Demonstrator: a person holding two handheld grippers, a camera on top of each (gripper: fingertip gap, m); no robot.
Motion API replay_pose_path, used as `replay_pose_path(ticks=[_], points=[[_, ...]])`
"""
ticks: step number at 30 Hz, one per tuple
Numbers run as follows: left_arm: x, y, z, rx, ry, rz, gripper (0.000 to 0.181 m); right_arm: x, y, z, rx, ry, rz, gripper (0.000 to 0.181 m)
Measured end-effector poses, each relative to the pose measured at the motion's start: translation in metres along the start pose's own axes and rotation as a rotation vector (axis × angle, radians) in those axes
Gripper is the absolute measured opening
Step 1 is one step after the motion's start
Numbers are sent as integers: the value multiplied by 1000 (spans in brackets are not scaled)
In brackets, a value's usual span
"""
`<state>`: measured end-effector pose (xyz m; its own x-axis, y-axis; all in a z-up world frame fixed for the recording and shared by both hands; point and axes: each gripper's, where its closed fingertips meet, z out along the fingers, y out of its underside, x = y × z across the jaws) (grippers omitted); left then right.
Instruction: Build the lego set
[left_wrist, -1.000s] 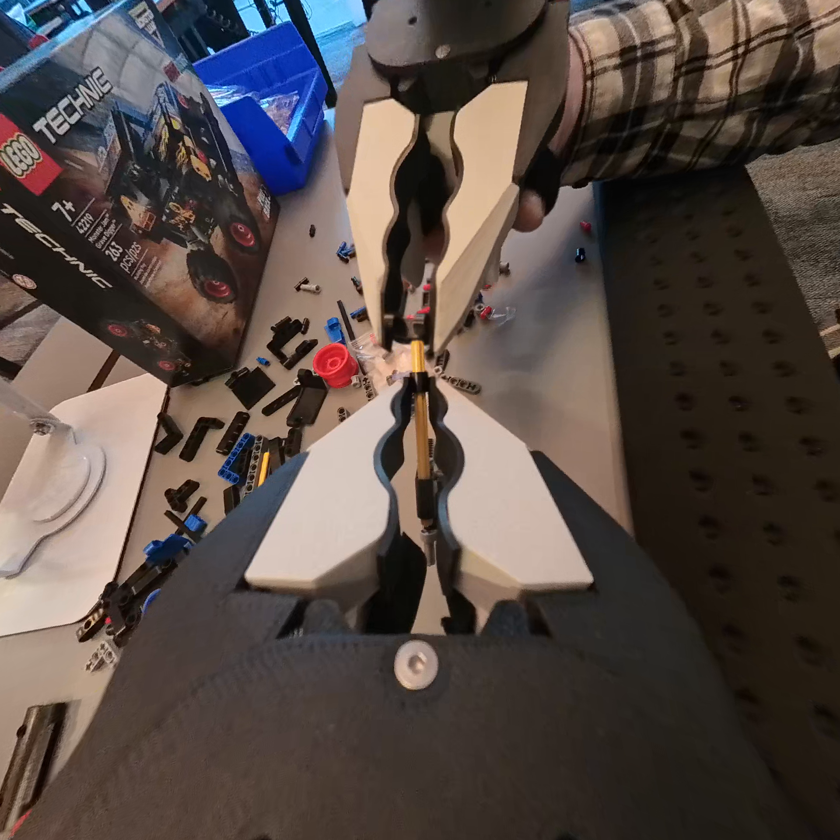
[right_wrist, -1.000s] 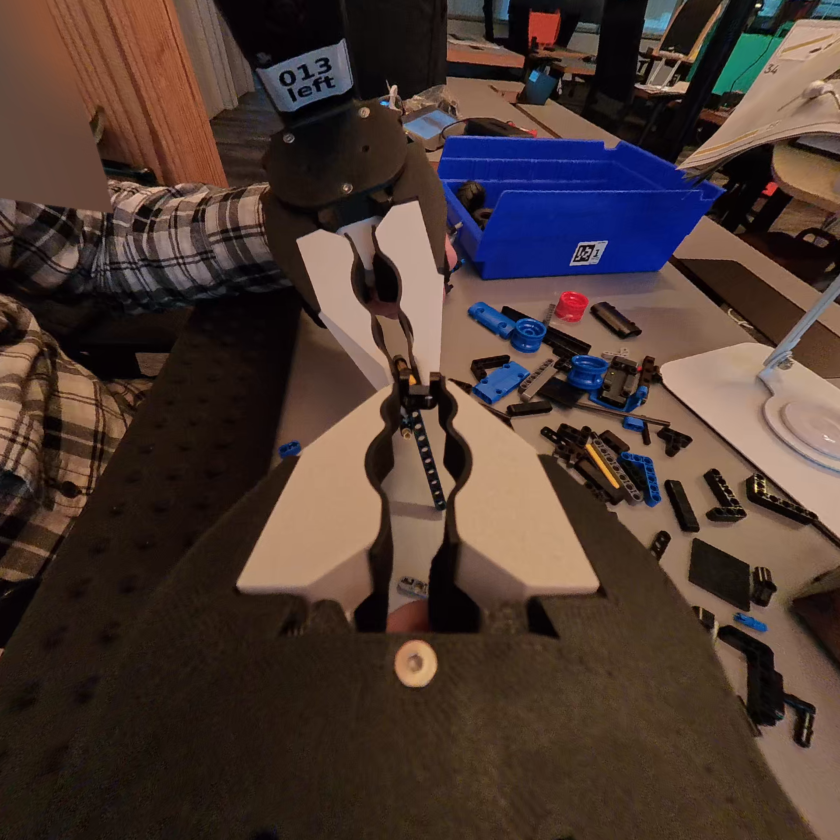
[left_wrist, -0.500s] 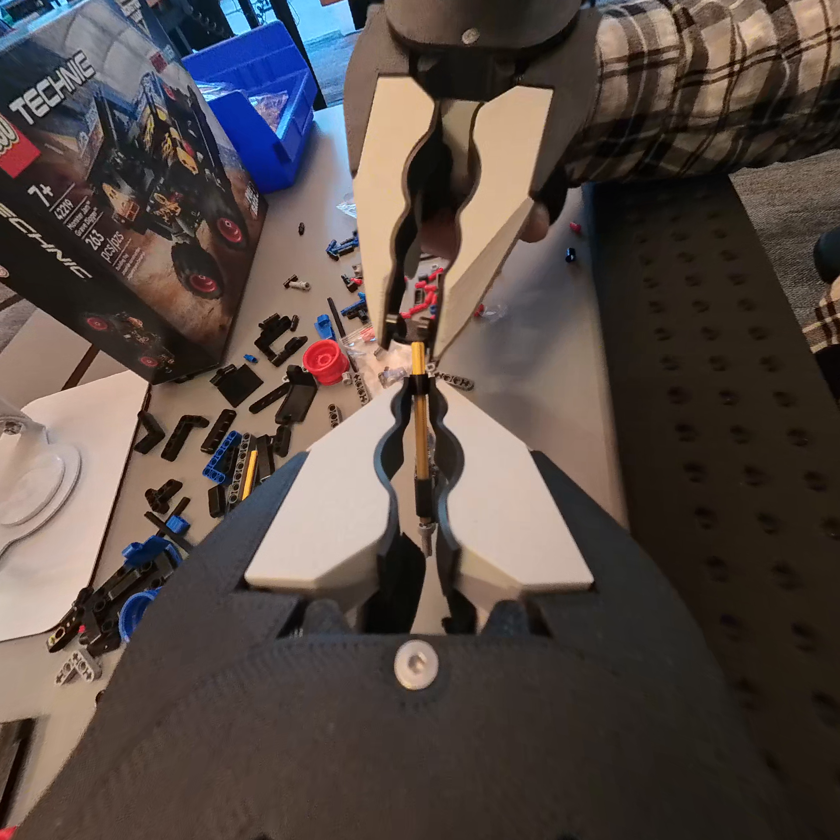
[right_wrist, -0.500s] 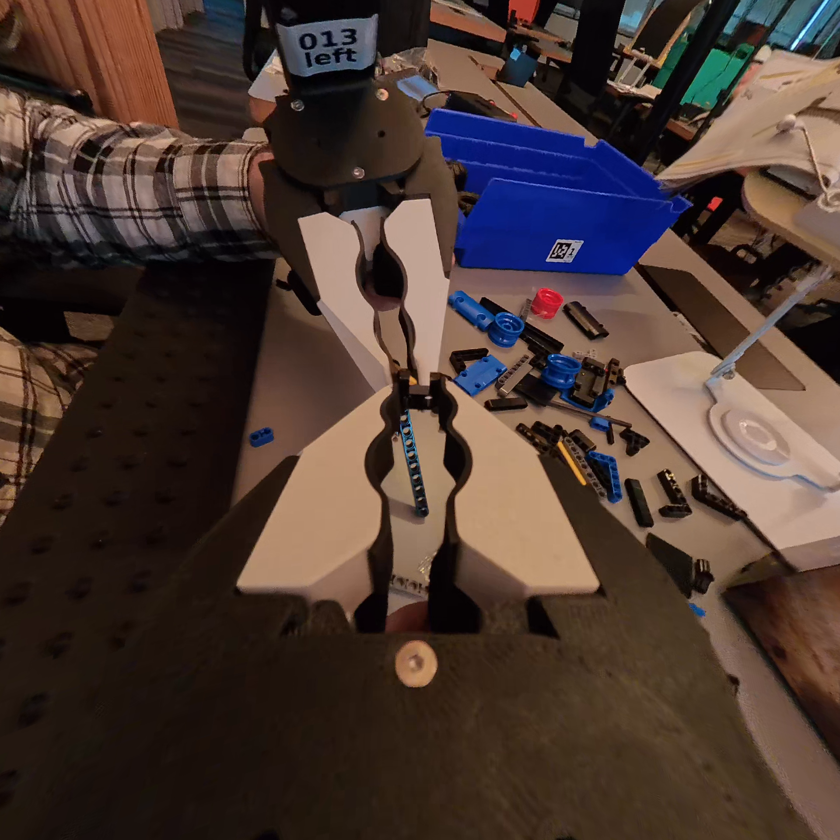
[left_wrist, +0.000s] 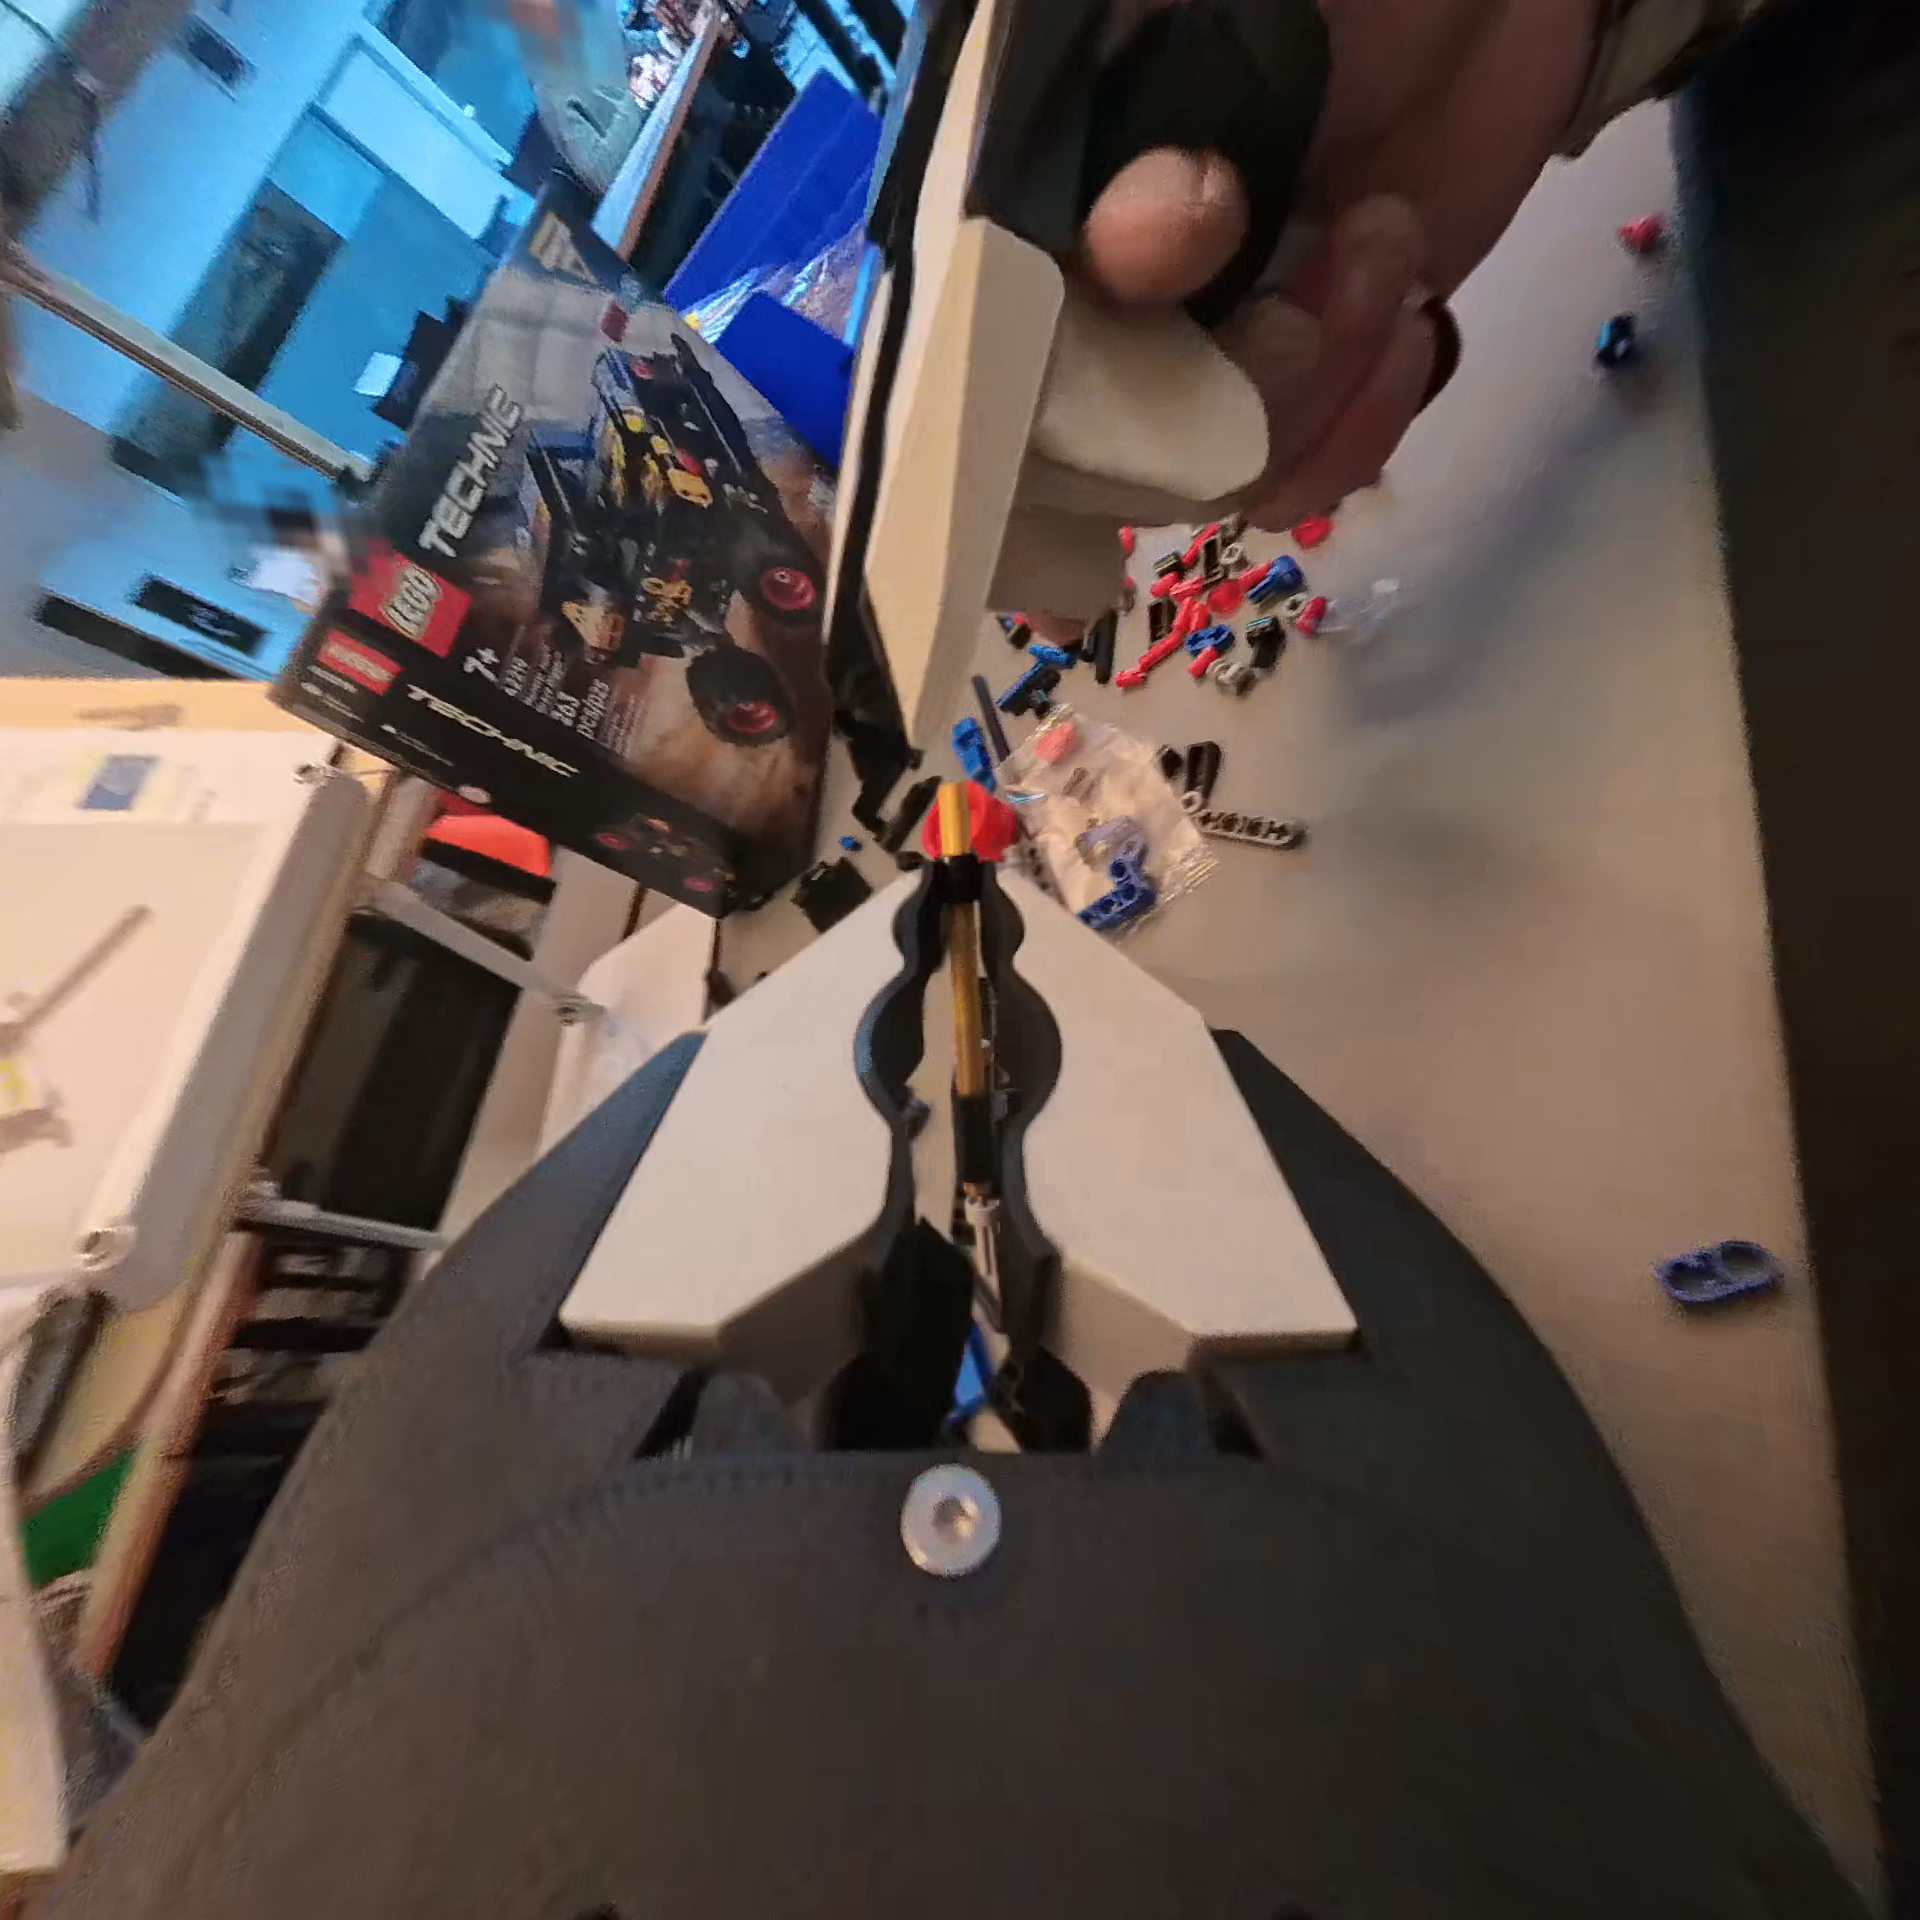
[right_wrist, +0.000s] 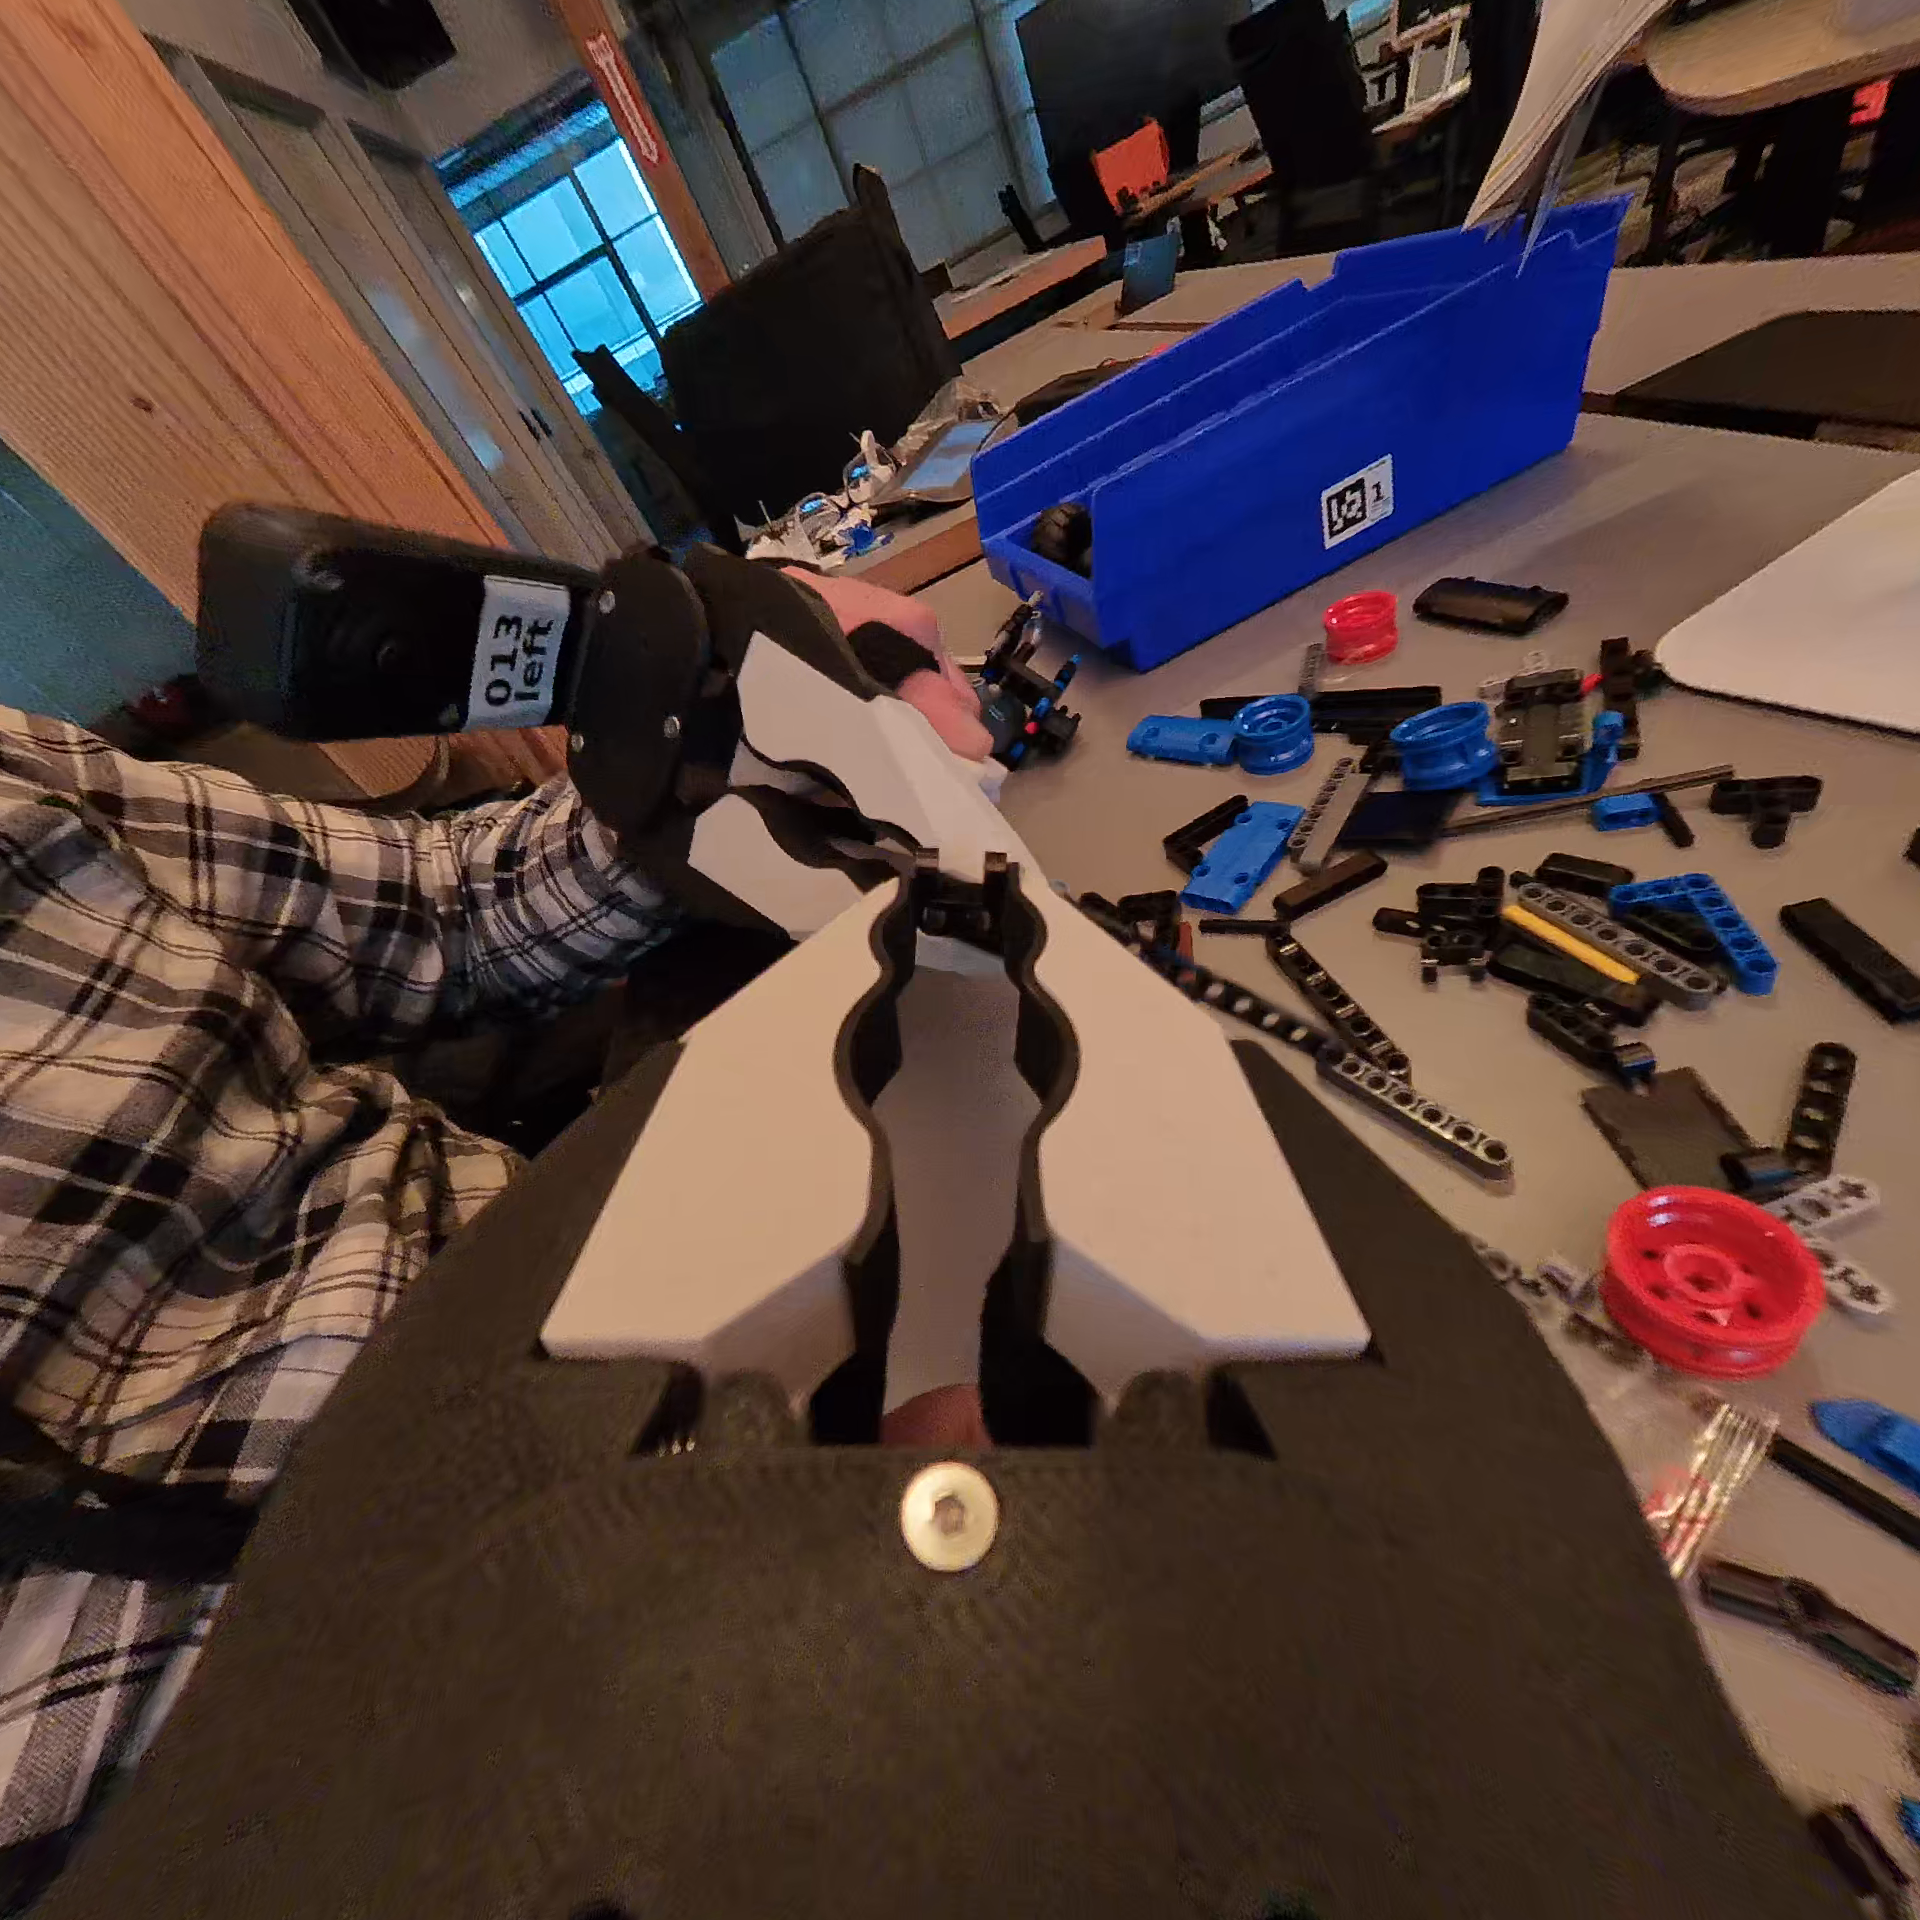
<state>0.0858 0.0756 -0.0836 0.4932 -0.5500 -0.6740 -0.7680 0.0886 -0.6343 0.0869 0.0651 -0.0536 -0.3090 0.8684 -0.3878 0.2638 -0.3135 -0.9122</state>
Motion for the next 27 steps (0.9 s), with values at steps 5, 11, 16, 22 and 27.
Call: replay_pose_path(ticks=[5, 11, 16, 22, 27], points=[[-8, -4, -1, -29, -141, 178, 4, -1, 3, -2, 40, 11, 48, 15], [-3, -3, 4, -61, -174, 268, 5, 1, 7, -4, 69, 6, 102, 15], [1, 4, 6, -79, -151, 255, 5, 7, 14, -4, 40, 43, 82, 15], [1, 13, 4, -83, -133, 185, 5, 15, 35, -5, -82, 103, 21, 15], [-3, 26, -1, -79, -108, 20, 5, 15, 86, 5, -440, 142, -124, 15]])
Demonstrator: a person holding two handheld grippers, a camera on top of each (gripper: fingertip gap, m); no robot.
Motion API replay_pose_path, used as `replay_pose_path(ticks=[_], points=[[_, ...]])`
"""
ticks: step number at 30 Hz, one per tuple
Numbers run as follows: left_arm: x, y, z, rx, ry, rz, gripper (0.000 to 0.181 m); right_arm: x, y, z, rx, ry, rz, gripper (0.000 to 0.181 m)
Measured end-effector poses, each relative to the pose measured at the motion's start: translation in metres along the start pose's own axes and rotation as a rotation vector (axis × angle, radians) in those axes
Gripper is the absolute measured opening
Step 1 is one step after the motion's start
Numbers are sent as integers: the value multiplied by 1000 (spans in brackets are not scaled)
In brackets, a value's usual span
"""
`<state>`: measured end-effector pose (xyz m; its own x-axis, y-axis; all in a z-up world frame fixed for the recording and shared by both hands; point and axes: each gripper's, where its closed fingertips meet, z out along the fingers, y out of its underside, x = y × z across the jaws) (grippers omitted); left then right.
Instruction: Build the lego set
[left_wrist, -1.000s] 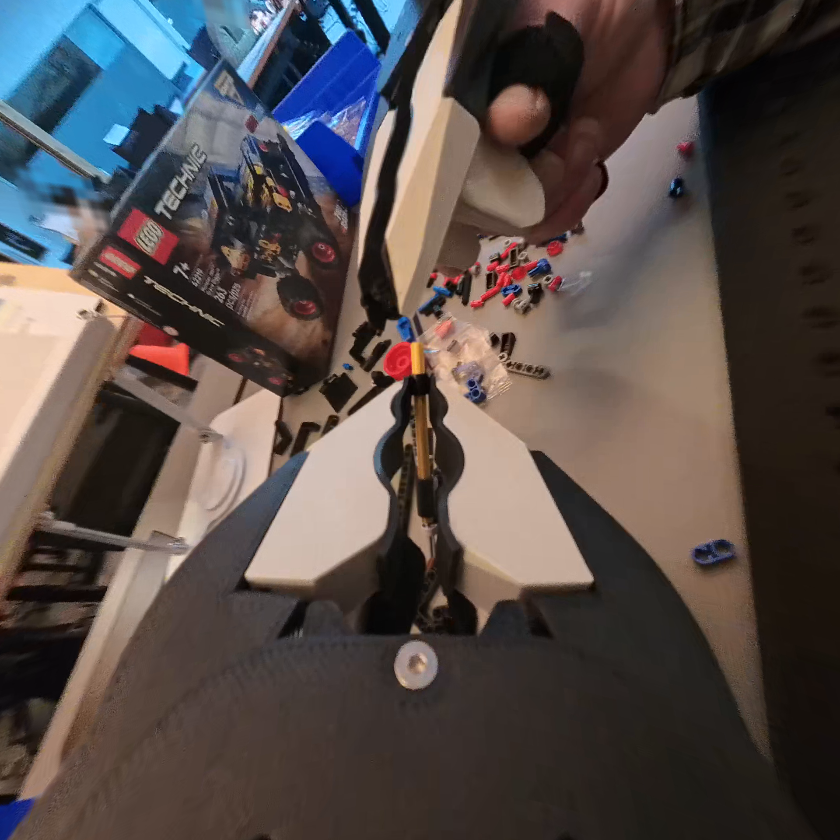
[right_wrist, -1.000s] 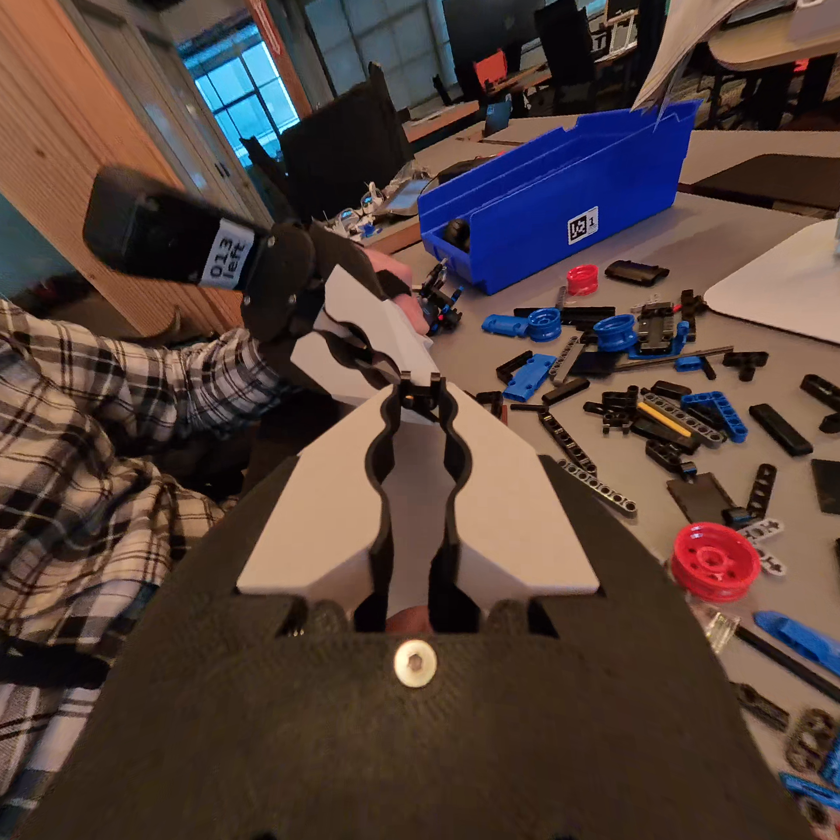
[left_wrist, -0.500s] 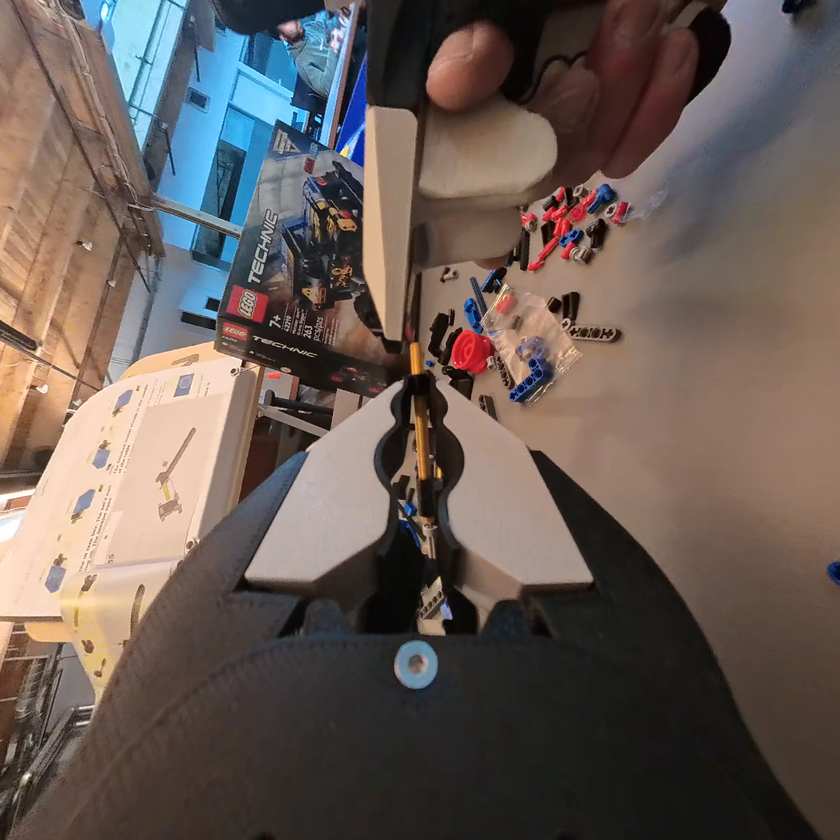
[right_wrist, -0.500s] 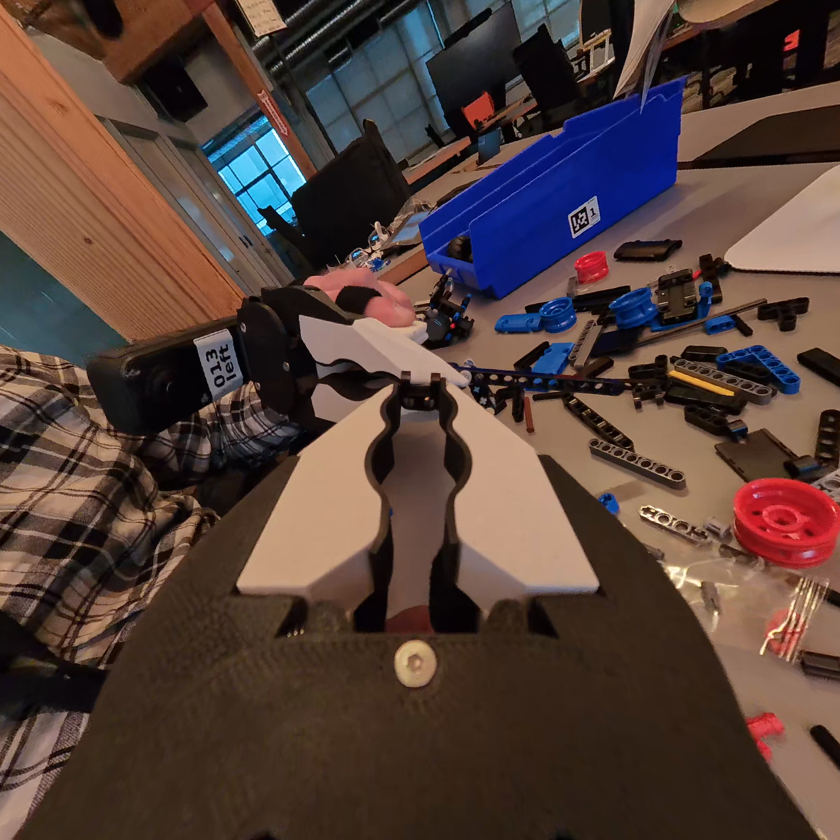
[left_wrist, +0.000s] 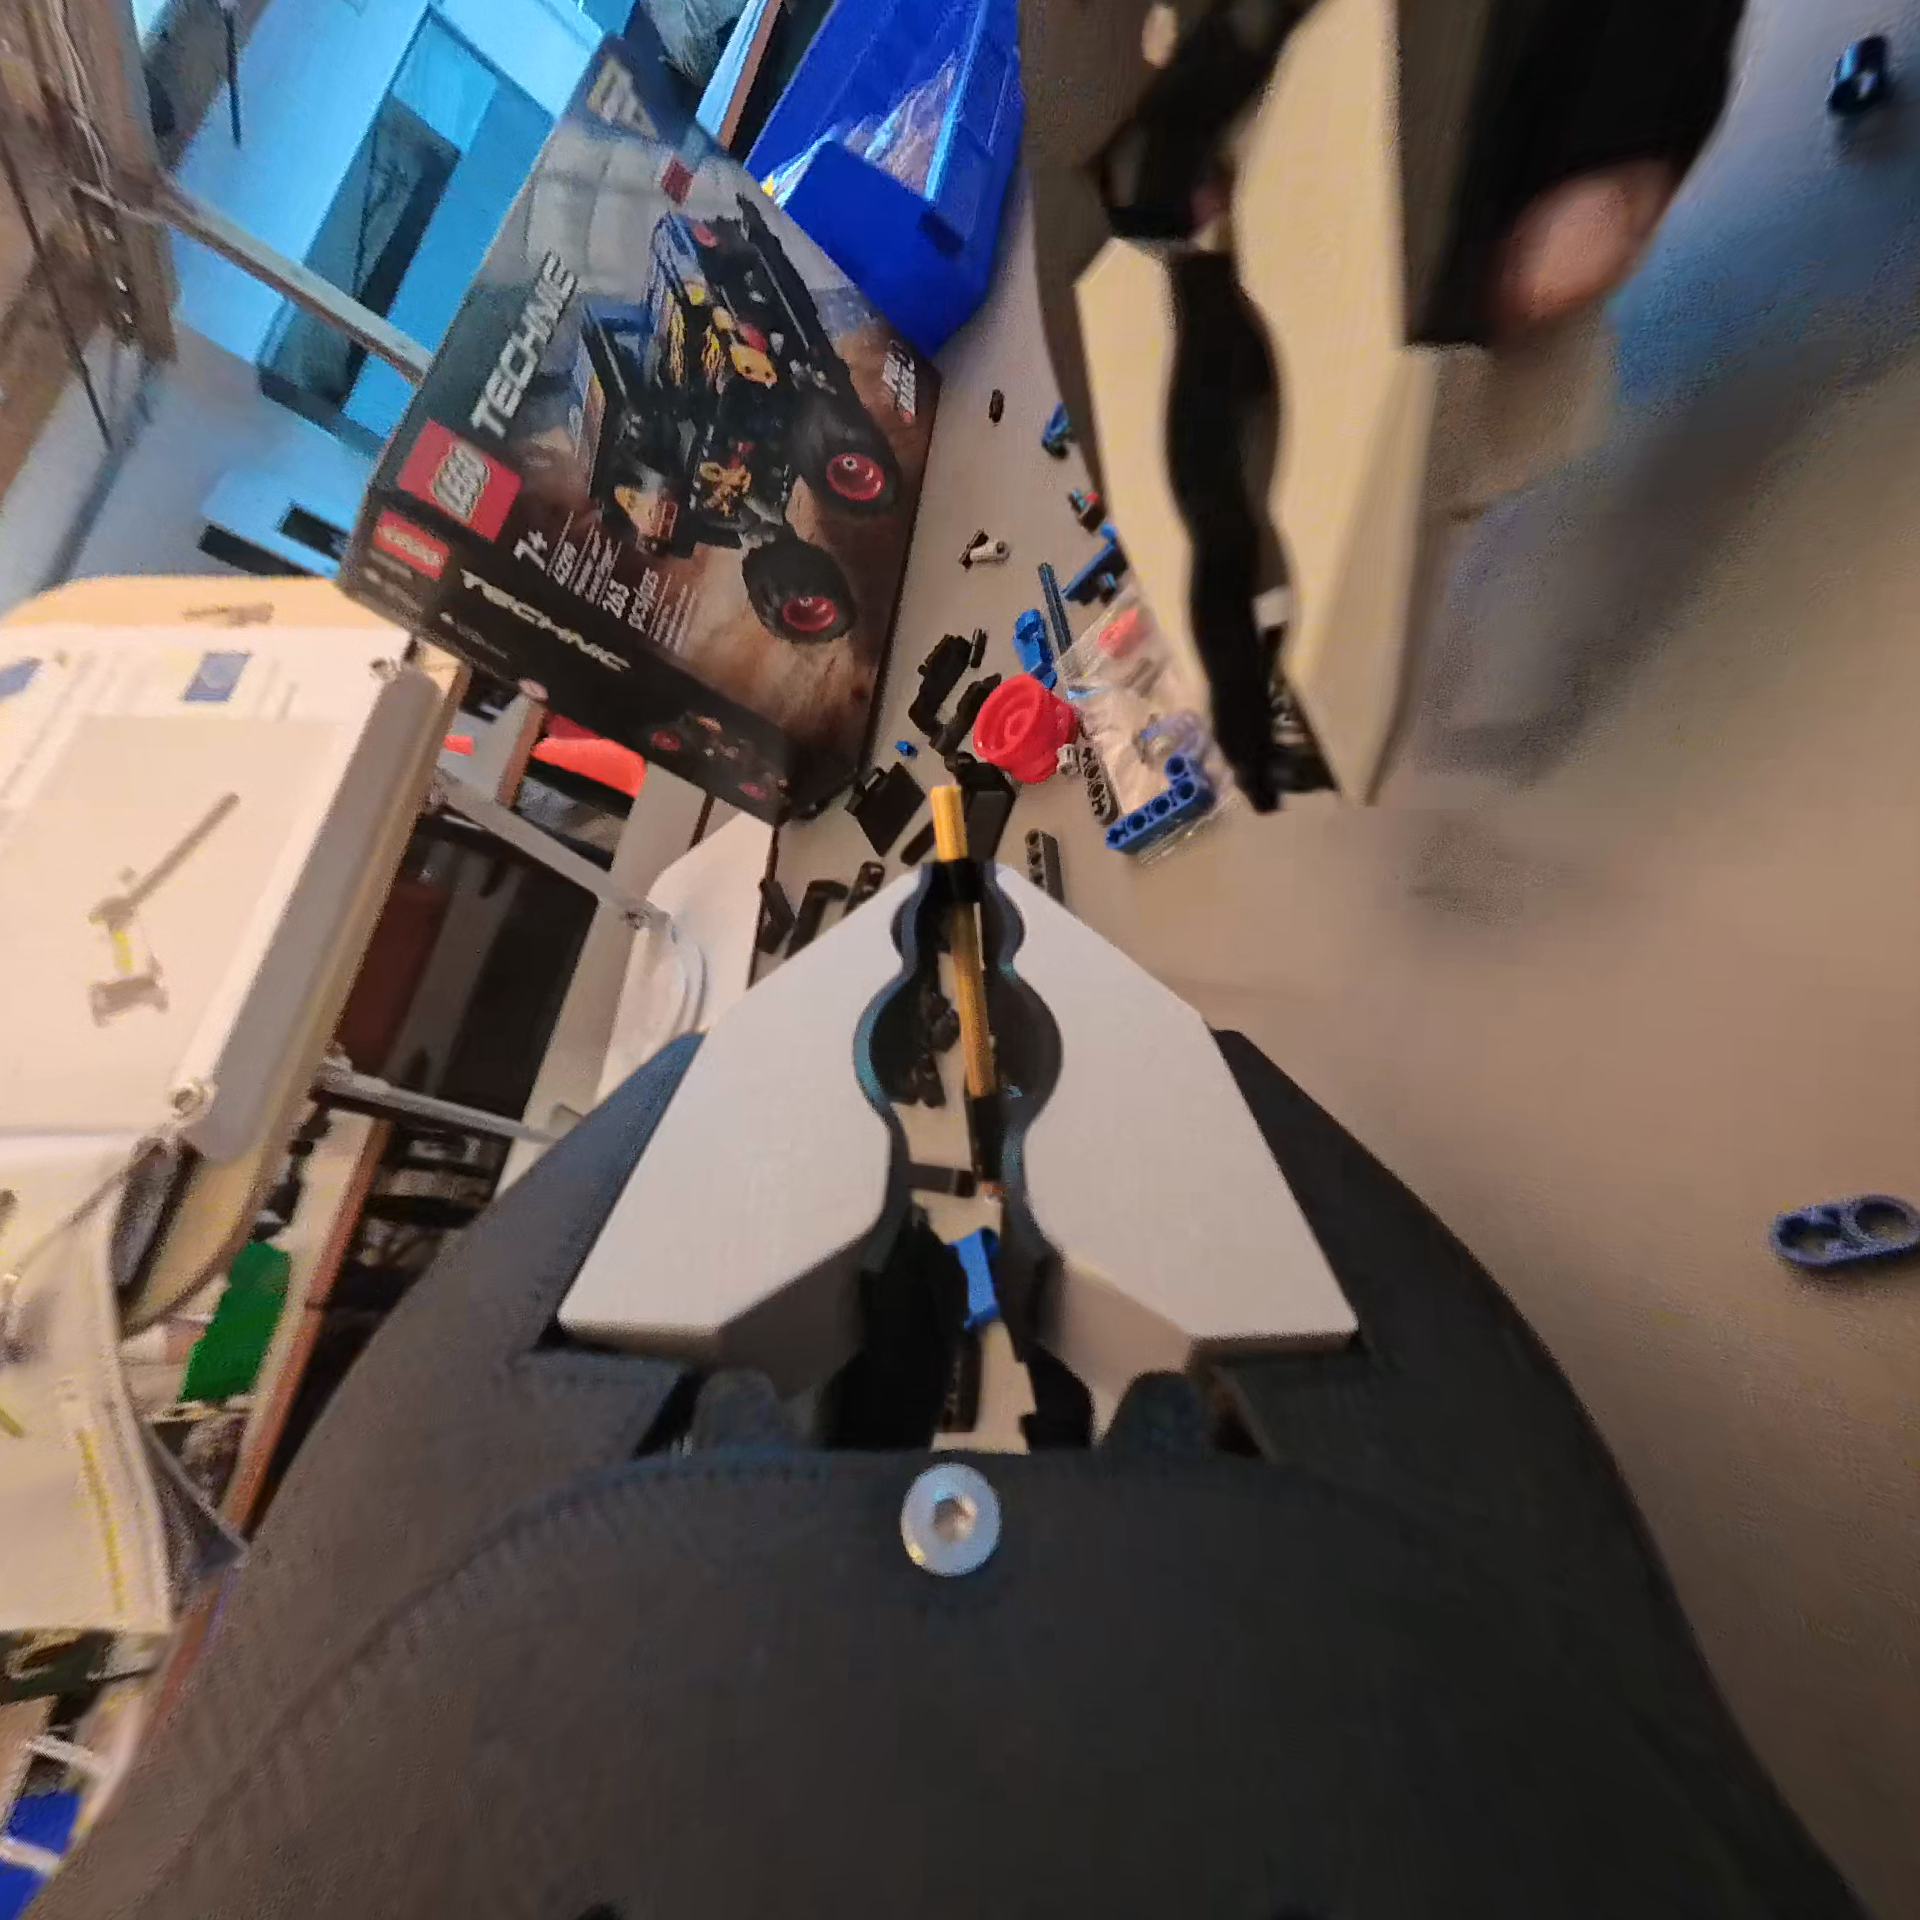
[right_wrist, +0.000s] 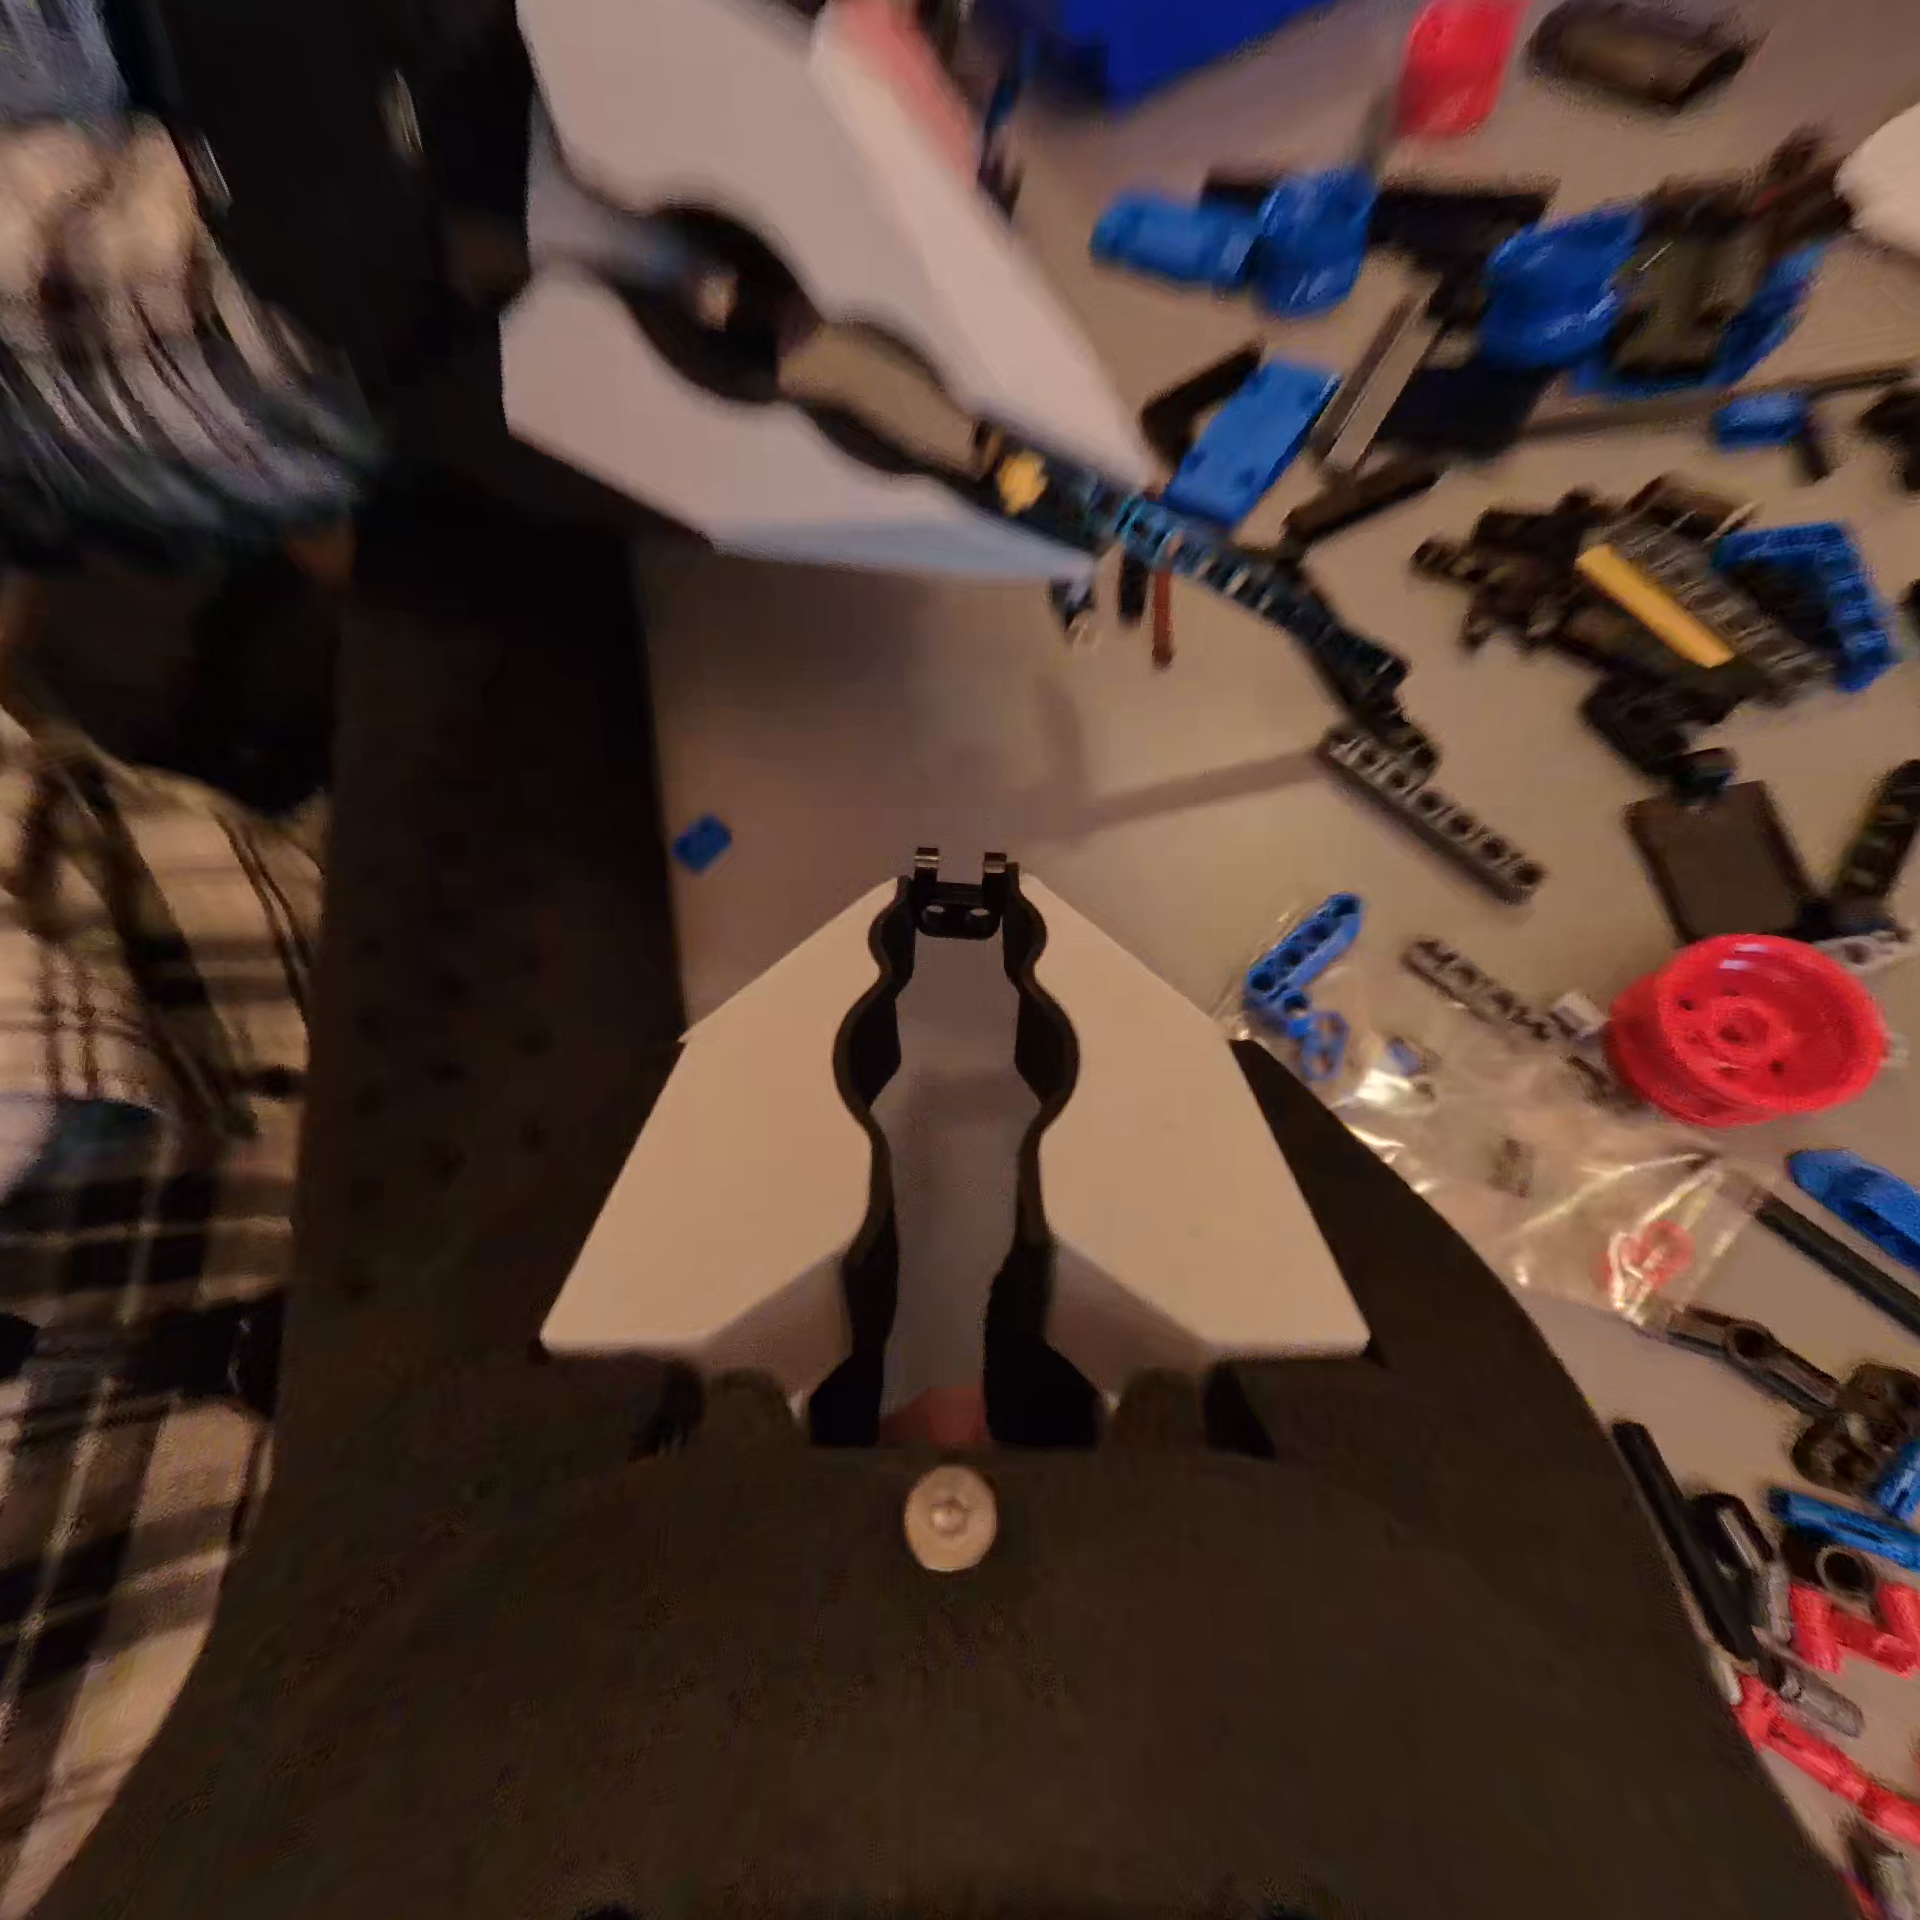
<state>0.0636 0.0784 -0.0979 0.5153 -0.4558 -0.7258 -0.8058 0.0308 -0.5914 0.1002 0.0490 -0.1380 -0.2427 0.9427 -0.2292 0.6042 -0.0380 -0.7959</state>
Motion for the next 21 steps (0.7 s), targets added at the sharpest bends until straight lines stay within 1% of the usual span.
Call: replay_pose_path(ticks=[2, 4, 5, 7, 11, 13, 16, 19, 21], points=[[1, 5, -1, -2, 20, -55, 5, -4, 18, 13, -152, 12, -76, 15], [0, 7, -4, 8, 36, -116, 5, -8, 33, 23, -267, 18, -139, 15], [-1, 9, -5, 11, 39, -140, 5, -8, 35, 26, -293, 22, -163, 17], [-3, 10, -7, 26, 48, -189, 5, -13, 32, 29, -297, -5, -166, 33], [-5, 11, -10, 61, 70, -272, 5, -18, 19, 24, -232, -52, -158, 44], [-6, 9, -11, 88, 89, -320, 5, -12, 7, 19, -185, -21, -179, 43], [-10, 6, -14, 139, 118, -405, 5, -2, -31, 9, -30, 42, -216, 35], [-14, 5, -16, 177, 153, -496, 5, 14, -50, 9, -2, 138, -304, 36], [-13, 7, -16, 185, 189, -548, 5, 21, -52, 15, -26, 149, -342, 36]])
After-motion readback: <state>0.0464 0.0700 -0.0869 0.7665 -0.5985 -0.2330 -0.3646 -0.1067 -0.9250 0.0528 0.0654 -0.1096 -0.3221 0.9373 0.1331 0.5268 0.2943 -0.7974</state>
